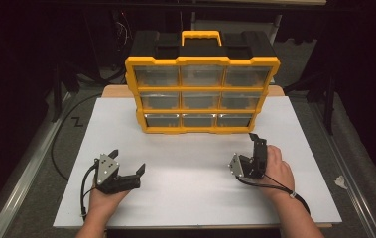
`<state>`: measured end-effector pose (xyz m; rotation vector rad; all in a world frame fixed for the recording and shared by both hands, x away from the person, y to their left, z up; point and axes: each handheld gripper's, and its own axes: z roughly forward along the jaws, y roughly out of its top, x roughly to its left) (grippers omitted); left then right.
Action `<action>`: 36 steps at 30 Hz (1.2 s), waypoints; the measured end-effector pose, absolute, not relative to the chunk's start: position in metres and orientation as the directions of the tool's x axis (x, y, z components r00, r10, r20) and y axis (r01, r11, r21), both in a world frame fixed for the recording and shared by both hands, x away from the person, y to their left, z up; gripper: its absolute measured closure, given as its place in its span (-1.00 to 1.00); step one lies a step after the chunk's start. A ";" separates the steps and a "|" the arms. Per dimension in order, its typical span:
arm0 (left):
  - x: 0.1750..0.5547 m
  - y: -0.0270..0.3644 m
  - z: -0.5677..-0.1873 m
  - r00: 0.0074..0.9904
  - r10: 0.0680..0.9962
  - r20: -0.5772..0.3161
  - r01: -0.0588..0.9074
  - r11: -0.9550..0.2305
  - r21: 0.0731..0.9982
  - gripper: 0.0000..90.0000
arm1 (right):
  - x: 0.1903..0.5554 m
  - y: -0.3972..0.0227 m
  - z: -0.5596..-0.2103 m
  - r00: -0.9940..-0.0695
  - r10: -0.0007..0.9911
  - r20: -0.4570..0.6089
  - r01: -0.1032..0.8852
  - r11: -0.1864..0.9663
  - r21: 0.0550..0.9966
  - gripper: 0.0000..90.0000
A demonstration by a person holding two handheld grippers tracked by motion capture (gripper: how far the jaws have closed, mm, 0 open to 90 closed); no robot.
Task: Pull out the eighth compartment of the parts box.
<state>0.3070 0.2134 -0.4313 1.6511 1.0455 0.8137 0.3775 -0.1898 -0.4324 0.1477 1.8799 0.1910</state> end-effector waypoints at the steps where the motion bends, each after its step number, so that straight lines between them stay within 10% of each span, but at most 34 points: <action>1: 0.307 0.213 -0.431 0.405 0.914 0.034 0.256 -0.149 0.955 -0.99 | 0.377 -0.189 -0.433 -0.303 0.191 -0.934 0.007 0.980 0.198 -0.95; 36: 0.307 0.214 -0.432 0.414 0.909 0.043 0.242 -0.156 0.958 -0.99 | 0.366 -0.141 -0.444 -0.215 0.006 -0.977 -0.132 0.991 0.035 -0.63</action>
